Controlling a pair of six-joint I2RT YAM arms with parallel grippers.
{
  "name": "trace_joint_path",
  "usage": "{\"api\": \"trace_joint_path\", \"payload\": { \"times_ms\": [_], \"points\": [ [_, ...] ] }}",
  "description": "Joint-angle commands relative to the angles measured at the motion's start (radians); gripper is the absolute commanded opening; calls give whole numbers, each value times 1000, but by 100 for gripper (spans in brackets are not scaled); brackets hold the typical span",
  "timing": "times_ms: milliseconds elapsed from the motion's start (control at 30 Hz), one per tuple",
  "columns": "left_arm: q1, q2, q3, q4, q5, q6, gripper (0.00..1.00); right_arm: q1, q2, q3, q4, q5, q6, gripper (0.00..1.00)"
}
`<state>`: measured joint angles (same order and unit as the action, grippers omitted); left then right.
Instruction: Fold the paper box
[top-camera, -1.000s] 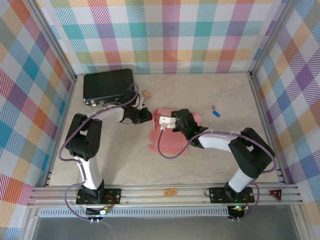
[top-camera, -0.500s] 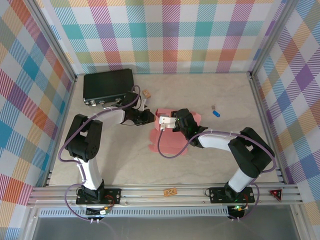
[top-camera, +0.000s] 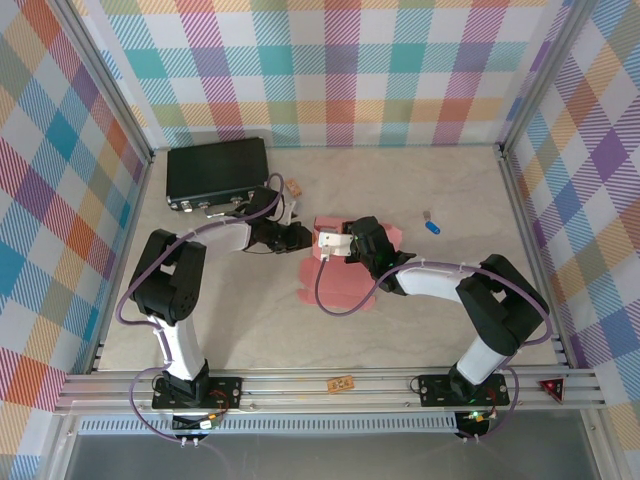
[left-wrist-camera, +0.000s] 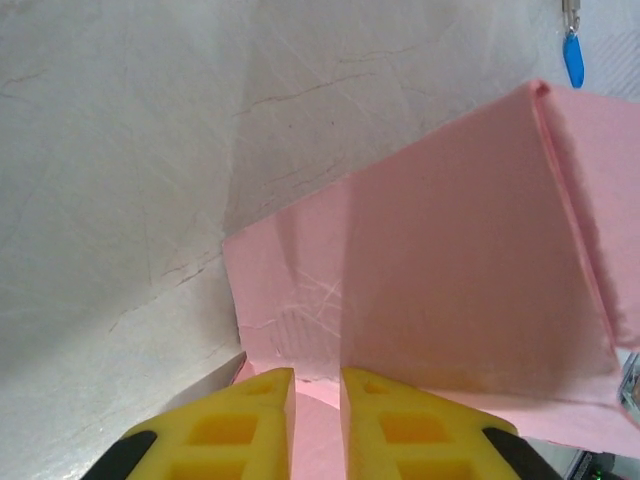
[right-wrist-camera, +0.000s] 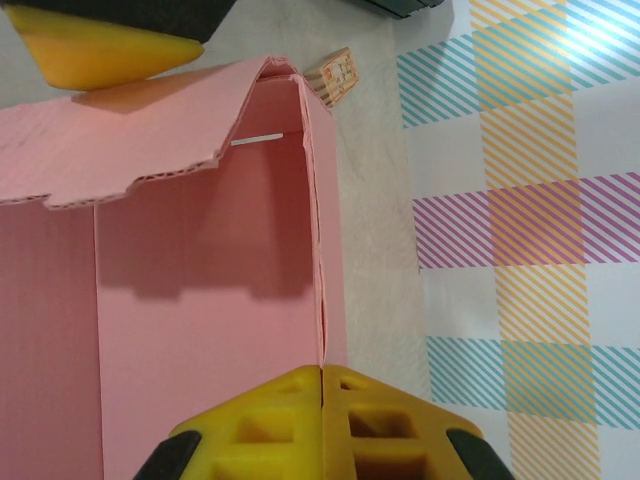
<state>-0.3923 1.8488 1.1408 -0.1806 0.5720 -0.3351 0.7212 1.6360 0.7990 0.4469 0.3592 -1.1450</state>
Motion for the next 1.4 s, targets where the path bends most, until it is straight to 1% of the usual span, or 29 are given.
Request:
{"api": "trace_joint_path", "payload": {
  "times_ms": [0, 233, 333, 500, 633, 733, 933, 1100, 1367],
  "points": [
    [-11, -43, -22, 18, 35, 35, 22, -3, 12, 28, -13, 1, 8, 0],
    [-12, -37, -34, 36, 29, 48, 30, -3, 13, 30, -10, -1, 9, 0],
    [-12, -18, -24, 43, 12, 50, 32, -3, 16, 32, -10, 0, 10, 0],
    [-23, -1, -2, 56, -3, 65, 38, -3, 16, 35, -14, -1, 11, 0],
    [-36, 6, 3, 79, -10, 69, 39, -3, 15, 34, -18, -3, 16, 0],
    [-49, 3, -7, 104, -38, 71, 39, -3, 13, 33, -23, -5, 21, 0],
    [-74, -3, -36, 189, -115, 66, 39, -3, 7, 29, -29, -9, 26, 0],
    [-92, 1, -56, 251, -169, 63, 37, -3, 3, 28, -35, -12, 32, 0],
    [-117, 10, -71, 274, -280, 69, 29, -2, 0, 28, -40, -17, 36, 0]
  ]
}}
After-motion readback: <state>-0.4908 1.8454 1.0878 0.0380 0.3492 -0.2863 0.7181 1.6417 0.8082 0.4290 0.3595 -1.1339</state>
